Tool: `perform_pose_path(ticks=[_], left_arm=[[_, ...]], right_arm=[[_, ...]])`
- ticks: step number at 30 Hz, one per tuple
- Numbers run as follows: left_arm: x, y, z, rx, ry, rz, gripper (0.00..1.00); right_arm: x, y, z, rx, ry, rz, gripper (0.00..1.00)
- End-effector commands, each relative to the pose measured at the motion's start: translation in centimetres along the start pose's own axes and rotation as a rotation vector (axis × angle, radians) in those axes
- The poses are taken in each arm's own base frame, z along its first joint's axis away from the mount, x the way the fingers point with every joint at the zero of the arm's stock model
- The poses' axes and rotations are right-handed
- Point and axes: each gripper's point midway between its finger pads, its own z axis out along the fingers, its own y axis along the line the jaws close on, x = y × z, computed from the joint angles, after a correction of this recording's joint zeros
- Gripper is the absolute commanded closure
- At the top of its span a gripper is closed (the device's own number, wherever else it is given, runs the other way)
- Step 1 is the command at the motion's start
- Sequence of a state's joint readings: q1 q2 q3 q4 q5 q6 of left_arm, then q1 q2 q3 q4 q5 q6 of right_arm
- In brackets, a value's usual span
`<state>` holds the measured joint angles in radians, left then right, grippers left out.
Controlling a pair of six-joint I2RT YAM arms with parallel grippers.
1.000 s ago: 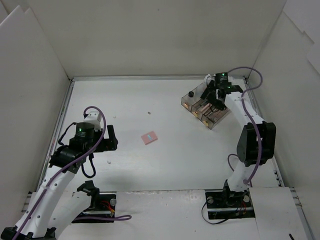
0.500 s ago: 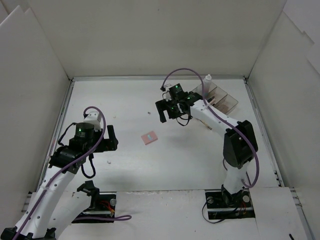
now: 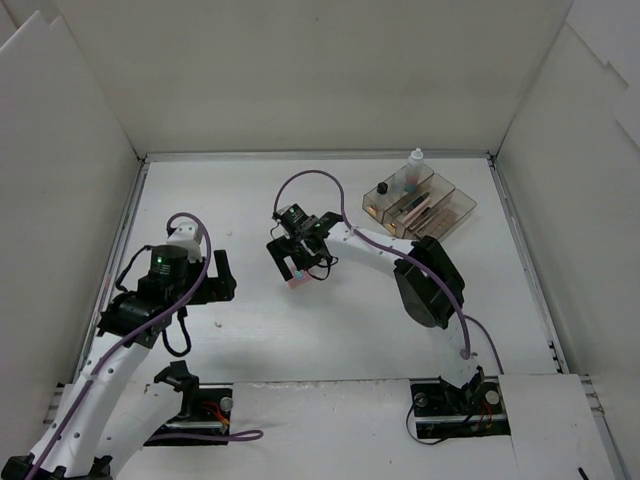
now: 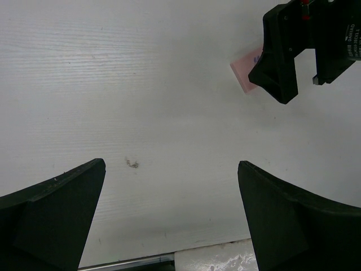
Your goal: Organize the makeup
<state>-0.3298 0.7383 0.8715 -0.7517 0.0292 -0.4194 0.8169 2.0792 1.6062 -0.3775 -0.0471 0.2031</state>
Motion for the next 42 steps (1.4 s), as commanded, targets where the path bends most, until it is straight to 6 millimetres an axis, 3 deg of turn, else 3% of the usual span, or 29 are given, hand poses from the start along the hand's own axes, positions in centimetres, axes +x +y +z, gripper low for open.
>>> perform_pose_path(ticks=[1,16,25,26,29,30,32,35,40,42], left_arm=[[-1.8,-0.5,-0.2,0.023,-0.059,0.008,0.0],[-1.8,-0.7,-0.1,0.029,-0.053,0.011,0.01],[-1.9,-0.6,-0.2,0.026,-0.059,0.009,0.0],[-1.8,-0.6,-0.2,0.025,-0.056,0.01,0.01],[-1.9,-0.6,-0.2,0.025,-0.061,0.009,0.0],[-1.8,-0.6,-0.2,0.025,-0.06,0.008,0.01],[-1.8,-0.5,-0.3,0.024,-0.058,0.01,0.01],[-1.8,-0.6,-0.2,0.025,-0.058,0.01,0.01],[-1.9,-0.6,-0.3,0.026,-0.061,0.009,0.0],[-1.9,-0.6,-0.3,0.026,-0.063,0.009,0.01]], right_arm=[[-2.3,-0.7,-0.6,0.07,-0.067,0.065,0.02],[0.1,1.7,2.4,0.044,0.009,0.074,0.02],[2.3,1.6,3.1,0.088,0.048,0.095,0.06],[2.5,1.4,3.3,0.099,0.05,0.096,0.09],[2.5,0.5,2.8,0.142,0.035,0.088,0.29],[2.6,0.0,2.6,0.152,0.035,0.086,0.44],[2.0,-0.9,1.5,0.167,0.012,0.073,0.64],[0.9,-2.9,-0.7,0.187,-0.027,0.04,0.78],[-0.8,-7.9,-5.2,0.245,-0.095,-0.052,0.85],[-1.0,-11.0,-7.4,0.275,-0.12,-0.044,0.85]])
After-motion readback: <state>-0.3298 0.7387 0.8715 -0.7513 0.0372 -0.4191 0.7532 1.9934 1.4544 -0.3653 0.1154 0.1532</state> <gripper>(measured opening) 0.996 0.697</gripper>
